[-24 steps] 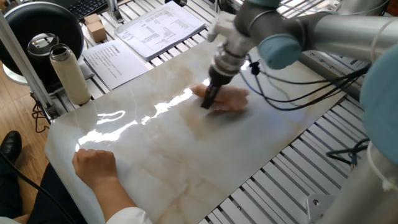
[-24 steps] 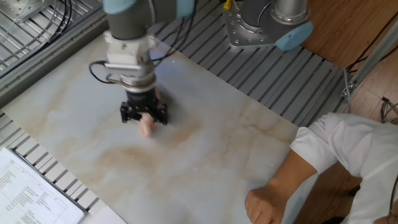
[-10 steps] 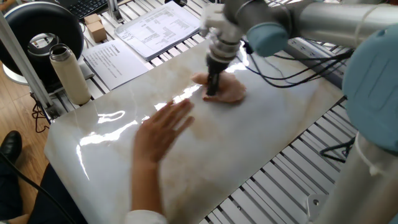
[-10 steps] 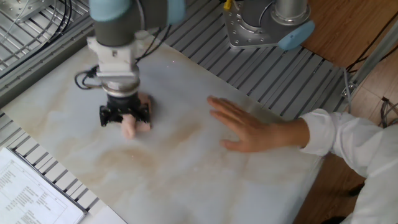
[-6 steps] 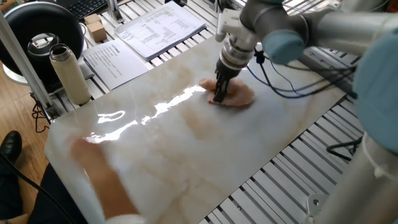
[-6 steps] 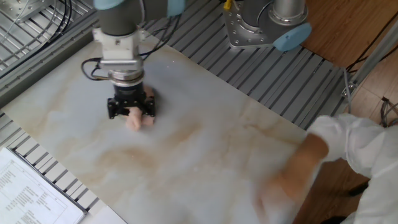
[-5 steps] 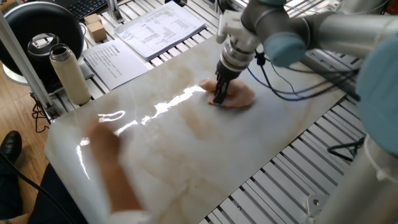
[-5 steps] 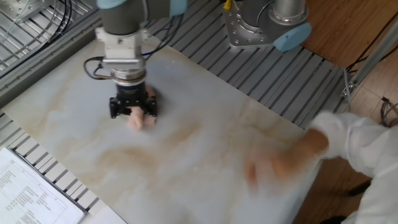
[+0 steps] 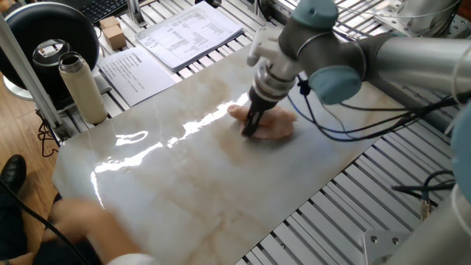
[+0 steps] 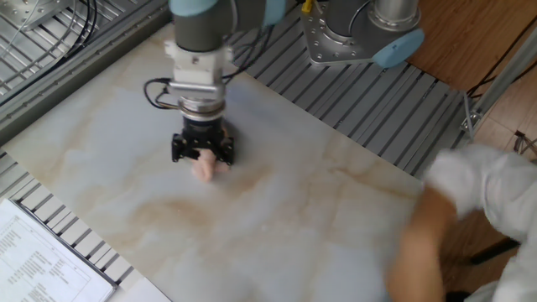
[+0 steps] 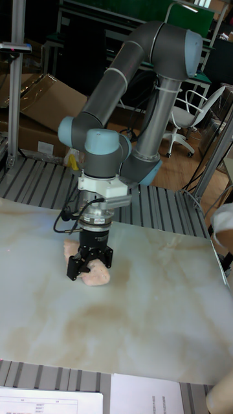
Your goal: Clean the table with a cloth
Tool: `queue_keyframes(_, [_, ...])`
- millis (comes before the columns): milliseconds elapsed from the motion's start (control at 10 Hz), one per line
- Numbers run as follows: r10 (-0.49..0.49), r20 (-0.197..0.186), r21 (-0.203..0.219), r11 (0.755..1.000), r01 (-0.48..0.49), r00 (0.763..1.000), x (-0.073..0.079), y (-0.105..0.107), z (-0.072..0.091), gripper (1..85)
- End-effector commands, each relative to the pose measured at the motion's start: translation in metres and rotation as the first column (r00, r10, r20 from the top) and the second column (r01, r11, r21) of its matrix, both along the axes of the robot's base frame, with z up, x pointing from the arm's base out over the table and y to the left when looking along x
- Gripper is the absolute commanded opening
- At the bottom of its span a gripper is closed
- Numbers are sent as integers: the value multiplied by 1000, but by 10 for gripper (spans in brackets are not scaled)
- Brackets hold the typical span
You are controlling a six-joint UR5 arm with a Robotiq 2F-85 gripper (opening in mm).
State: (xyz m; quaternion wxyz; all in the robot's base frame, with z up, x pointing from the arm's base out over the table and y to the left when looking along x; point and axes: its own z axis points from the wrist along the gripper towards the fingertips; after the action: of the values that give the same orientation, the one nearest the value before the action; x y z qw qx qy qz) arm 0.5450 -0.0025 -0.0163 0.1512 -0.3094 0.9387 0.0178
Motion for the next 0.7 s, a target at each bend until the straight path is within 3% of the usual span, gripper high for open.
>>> queue_keyframes(0, [24,7,-38,999,-24,1000,21,12,8,13])
queue_keyframes(100, [76,-14,-60,995,-77,997,38,1,14,13])
queue_keyframes(300, [127,-55,-80,988,-131,990,58,-19,22,13])
queue_keyframes(500, [158,-100,-128,977,-170,982,58,-50,34,13])
queue_keyframes(600, [155,-125,-123,978,-171,980,51,-60,40,13])
